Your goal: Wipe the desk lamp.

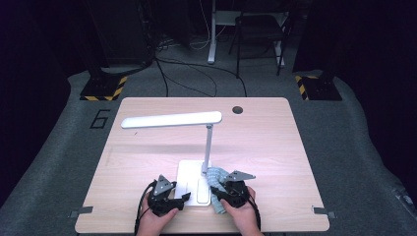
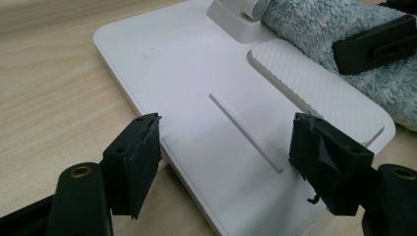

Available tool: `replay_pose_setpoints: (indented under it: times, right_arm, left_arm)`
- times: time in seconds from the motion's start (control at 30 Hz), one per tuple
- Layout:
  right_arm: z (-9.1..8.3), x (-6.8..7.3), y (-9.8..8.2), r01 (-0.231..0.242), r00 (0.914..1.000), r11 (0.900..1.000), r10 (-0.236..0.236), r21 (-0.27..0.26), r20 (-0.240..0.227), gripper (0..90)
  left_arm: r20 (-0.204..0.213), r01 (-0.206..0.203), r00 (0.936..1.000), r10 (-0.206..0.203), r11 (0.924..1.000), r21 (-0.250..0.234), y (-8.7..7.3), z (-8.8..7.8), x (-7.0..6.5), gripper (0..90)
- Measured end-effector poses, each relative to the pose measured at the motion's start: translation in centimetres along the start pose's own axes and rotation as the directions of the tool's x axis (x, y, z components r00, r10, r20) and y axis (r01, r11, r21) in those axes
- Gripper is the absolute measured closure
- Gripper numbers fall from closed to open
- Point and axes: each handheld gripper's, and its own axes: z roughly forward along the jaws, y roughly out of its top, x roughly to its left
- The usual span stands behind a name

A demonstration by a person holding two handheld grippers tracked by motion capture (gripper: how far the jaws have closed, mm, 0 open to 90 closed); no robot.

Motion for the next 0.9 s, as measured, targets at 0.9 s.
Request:
replay_pose_setpoints:
  times: [0.9]
  right_arm:
    - [-1.2, 0.6, -1.1, -0.037, 0.9959, 0.999, 0.04, 0.032, -0.081, 67.8]
  left_arm:
    - [0.002, 0.012, 0.9999, -0.012, 0.9999, 0.005, 0.0, 0.0, -0.1, 27.8]
